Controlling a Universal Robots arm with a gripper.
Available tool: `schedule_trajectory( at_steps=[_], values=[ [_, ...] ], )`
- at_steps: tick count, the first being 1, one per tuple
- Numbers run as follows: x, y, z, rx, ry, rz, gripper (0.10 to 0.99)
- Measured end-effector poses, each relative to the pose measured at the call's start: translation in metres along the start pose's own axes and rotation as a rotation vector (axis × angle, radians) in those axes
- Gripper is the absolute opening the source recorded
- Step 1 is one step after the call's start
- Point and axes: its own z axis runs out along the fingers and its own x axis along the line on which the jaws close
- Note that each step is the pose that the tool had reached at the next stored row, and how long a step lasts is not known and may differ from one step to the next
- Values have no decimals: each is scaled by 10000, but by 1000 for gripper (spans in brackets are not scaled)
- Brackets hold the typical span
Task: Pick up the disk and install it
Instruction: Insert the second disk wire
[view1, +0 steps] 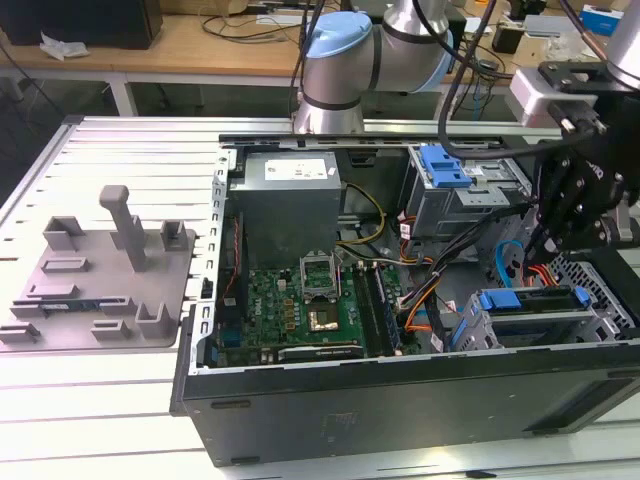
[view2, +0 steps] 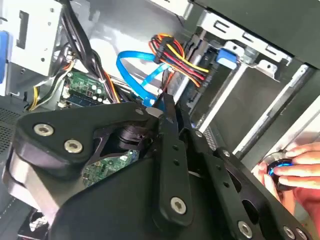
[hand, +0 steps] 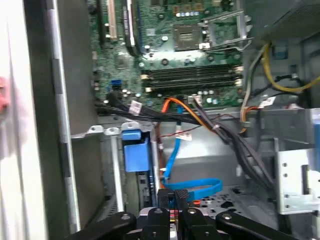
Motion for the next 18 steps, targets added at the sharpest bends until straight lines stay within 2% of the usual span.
schedule_trajectory(
  at_steps=[1, 2, 3, 4, 5, 12, 13, 15, 18],
  values=[
    [167, -10, 2, -16, -261, 4, 165],
    [200, -12, 3, -28, -138, 3, 165],
    [113, -9, 10, -29, 251, -14, 165],
    [125, -11, 13, 87, 228, -259, 165],
    [204, -17, 24, 576, 111, -651, 165],
    [216, 0, 52, 574, 114, -602, 165],
    [227, -1, 55, 544, 115, -588, 165],
    [242, -4, 65, 412, 114, -547, 165],
    [242, -4, 76, 406, -74, -542, 165]
  ],
)
